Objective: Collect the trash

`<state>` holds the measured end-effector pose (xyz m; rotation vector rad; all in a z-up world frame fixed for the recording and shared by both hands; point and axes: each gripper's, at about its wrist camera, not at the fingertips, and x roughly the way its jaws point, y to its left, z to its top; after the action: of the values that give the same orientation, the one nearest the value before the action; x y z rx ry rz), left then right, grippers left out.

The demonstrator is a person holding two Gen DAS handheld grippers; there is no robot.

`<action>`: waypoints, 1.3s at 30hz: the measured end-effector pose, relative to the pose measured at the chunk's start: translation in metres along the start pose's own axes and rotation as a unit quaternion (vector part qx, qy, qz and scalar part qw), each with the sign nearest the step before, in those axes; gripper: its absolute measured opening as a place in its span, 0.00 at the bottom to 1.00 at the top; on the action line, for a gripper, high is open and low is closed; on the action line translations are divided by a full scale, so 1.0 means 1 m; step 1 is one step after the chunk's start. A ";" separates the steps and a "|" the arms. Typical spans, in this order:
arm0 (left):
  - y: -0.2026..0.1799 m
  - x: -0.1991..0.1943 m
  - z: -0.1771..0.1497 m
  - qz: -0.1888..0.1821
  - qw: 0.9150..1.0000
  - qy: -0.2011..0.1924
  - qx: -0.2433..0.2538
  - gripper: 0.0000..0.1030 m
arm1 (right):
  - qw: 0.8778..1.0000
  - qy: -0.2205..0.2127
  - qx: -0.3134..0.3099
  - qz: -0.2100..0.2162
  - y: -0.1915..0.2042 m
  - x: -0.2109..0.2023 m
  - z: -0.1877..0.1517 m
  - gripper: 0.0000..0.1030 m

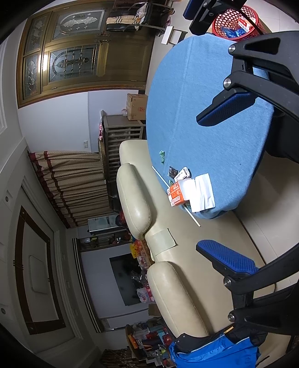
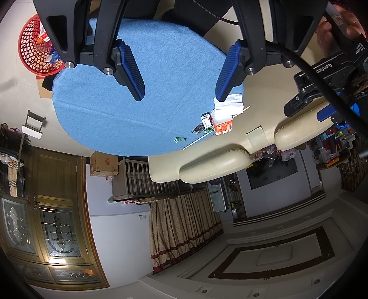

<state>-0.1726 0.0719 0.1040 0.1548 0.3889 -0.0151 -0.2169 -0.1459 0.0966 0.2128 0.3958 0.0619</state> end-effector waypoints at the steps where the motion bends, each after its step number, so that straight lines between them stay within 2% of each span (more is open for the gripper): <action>1: 0.000 0.000 0.001 0.000 1.000 0.000 0.000 0.96 | 1.000 0.000 -0.001 0.000 0.002 0.002 0.001 0.66; 39: 0.010 0.011 -0.009 0.001 1.000 0.018 -0.009 0.96 | 1.000 0.010 -0.016 0.000 0.014 0.010 0.004 0.66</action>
<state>-0.1657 0.0833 0.0935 0.1386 0.4254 -0.0067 -0.2067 -0.1317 0.0992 0.1804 0.4149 0.0708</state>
